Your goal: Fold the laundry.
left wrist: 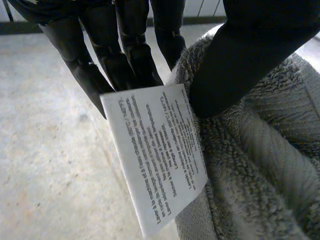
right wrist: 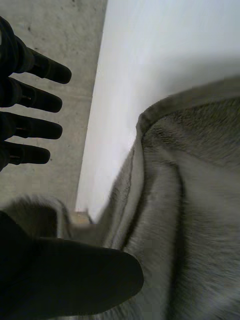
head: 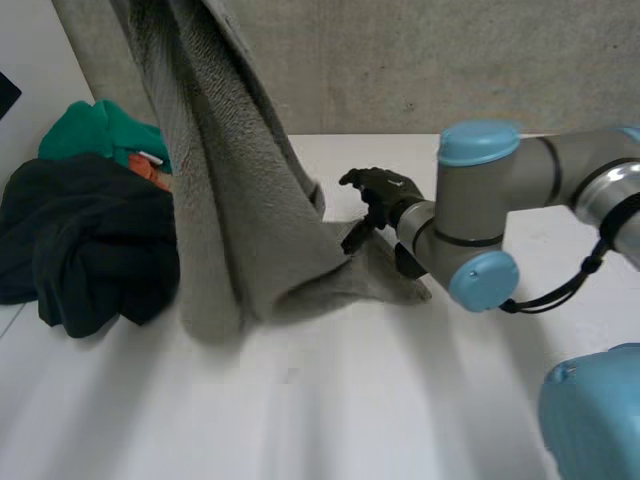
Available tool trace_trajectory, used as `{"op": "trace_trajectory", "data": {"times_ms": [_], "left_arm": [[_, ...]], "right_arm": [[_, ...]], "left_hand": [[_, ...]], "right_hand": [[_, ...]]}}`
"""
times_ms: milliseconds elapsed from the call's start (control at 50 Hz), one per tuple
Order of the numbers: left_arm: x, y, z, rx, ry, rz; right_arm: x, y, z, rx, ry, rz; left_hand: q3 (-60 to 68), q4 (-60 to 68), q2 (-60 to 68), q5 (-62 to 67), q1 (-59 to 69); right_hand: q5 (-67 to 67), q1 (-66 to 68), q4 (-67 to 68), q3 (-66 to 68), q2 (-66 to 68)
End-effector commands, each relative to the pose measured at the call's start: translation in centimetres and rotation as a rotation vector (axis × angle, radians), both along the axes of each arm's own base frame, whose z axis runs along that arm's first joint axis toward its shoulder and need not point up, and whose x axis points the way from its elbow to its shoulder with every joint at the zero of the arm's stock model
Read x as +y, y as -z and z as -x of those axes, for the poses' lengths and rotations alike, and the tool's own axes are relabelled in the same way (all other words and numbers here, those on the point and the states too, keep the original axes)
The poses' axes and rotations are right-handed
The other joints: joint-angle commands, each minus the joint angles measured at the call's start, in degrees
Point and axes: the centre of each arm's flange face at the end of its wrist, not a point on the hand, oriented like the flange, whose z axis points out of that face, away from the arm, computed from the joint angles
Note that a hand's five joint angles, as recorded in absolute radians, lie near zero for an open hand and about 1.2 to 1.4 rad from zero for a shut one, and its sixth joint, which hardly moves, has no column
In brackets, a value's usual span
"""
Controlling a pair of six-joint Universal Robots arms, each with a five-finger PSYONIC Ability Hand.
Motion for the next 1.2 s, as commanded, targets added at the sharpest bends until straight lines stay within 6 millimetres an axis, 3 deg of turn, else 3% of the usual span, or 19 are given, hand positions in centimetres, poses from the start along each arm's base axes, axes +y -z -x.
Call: {"op": "trace_trajectory", "data": {"times_ms": [20, 200, 240, 320, 340, 420, 480, 560, 660, 760, 820, 840, 900, 920, 980, 1060, 1120, 1200], "left_arm": [[1.7, -1.2, 0.1, 0.017, 0.029, 0.024], [1.3, -1.4, 0.0, 0.024, 0.015, 0.016], [1.0, -1.2, 0.0, 0.022, 0.010, 0.007], [0.2, -0.7, -0.1, 0.017, -0.007, -0.015], [0.1, -0.5, -0.1, 0.016, -0.010, -0.022], [0.1, -0.4, -0.2, 0.016, -0.015, -0.029], [0.2, -0.5, -0.2, 0.017, -0.012, -0.028], [0.4, -0.8, -0.2, 0.022, -0.007, -0.020], [0.0, -0.9, -0.3, 0.025, -0.014, -0.021], [-0.4, -0.5, -0.2, 0.024, -0.016, -0.041], [-0.8, -0.3, -0.2, 0.020, -0.026, -0.050], [-1.1, -0.1, -0.3, 0.019, -0.035, -0.056], [-1.6, 0.0, -0.5, 0.020, -0.047, -0.065], [-2.3, 0.2, -0.7, 0.021, -0.063, -0.072], [-4.0, 0.5, -1.3, 0.021, -0.113, -0.087], [-6.5, 1.1, -2.0, 0.030, -0.169, -0.120], [-9.1, 2.3, -2.5, 0.036, -0.221, -0.173], [-12.0, 3.7, -2.8, 0.046, -0.281, -0.234]], "right_arm": [[1.3, 1.8, -1.8, -0.076, 0.004, -0.079], [3.8, 3.3, -2.9, -0.129, -0.069, -0.246], [4.2, 3.2, -3.0, -0.143, -0.092, -0.279], [4.2, 1.4, -2.4, -0.152, -0.124, -0.294], [3.4, 0.6, -1.5, -0.142, -0.109, -0.274], [2.4, -1.1, -0.1, -0.075, -0.125, -0.170], [2.6, -1.3, 0.1, -0.002, -0.166, -0.116], [5.2, -0.3, -0.8, 0.097, -0.298, -0.108], [11.0, 1.6, -2.6, 0.157, -0.511, -0.222], [12.8, 2.2, -3.5, 0.150, -0.553, -0.236], [11.6, 1.7, -3.7, 0.110, -0.493, -0.213], [10.3, 1.0, -3.5, 0.083, -0.441, -0.194], [7.1, -0.5, -2.2, 0.050, -0.302, -0.152], [4.8, -2.0, -0.9, 0.032, -0.199, -0.108], [1.6, -5.6, 2.0, 0.027, -0.046, 0.009], [-0.6, -10.6, 5.3, 0.034, 0.069, 0.187], [-0.9, -14.0, 7.4, 0.035, 0.120, 0.307], [-0.6, -16.6, 9.4, 0.020, 0.162, 0.431]], "left_hand": [[11.9, 11.5, 11.5, 12.9, 14.5], [11.9, 11.5, 11.5, 12.9, 14.5], [11.9, 11.5, 11.5, 12.9, 14.5], [11.9, 11.5, 11.5, 12.9, 14.5], [11.9, 11.5, 11.5, 12.9, 14.5], [11.9, 11.5, 11.5, 12.9, 14.5], [11.9, 11.5, 11.5, 12.9, 14.5], [11.9, 11.5, 11.5, 12.9, 14.5], [11.9, 11.5, 11.5, 12.9, 14.5], [11.9, 11.5, 11.5, 12.9, 14.5], [11.9, 11.5, 11.5, 12.9, 14.5], [11.9, 11.5, 11.5, 12.9, 14.5], [11.9, 11.5, 11.5, 12.9, 14.5], [11.9, 11.5, 11.5, 12.9, 14.5], [11.9, 11.5, 11.5, 12.9, 14.5], [11.9, 11.5, 11.5, 12.9, 14.5], [11.9, 11.5, 11.5, 12.9, 14.5], [11.9, 11.5, 11.5, 12.9, 14.5]], "right_hand": [[6.4, 3.9, 4.5, 5.0, 3.3], [31.9, 29.5, 30.1, 30.5, 28.8], [31.8, 29.3, 29.9, 30.4, 28.7], [18.0, 15.6, 16.2, 16.6, 14.9], [12.6, 10.2, 10.8, 11.3, 9.6], [11.3, 8.8, 9.4, 9.9, 8.2], [7.1, 4.6, 5.2, 5.7, 4.0], [1.0, -1.5, -0.8, -0.4, -2.1], [-5.4, -7.9, -7.2, -6.8, -8.5], [1.3, -1.2, -0.5, -0.1, -1.8], [43.1, 40.6, 41.2, 41.7, 40.0], [63.7, 61.3, 61.9, 62.3, 60.6], [63.9, 61.5, 62.1, 62.5, 60.8], [63.9, 61.5, 62.1, 62.5, 60.8], [63.9, 61.5, 62.1, 62.5, 60.8], [63.9, 61.5, 62.1, 62.5, 60.8], [63.9, 61.5, 62.1, 62.5, 60.8], [63.9, 61.5, 62.1, 62.5, 60.8]]}}
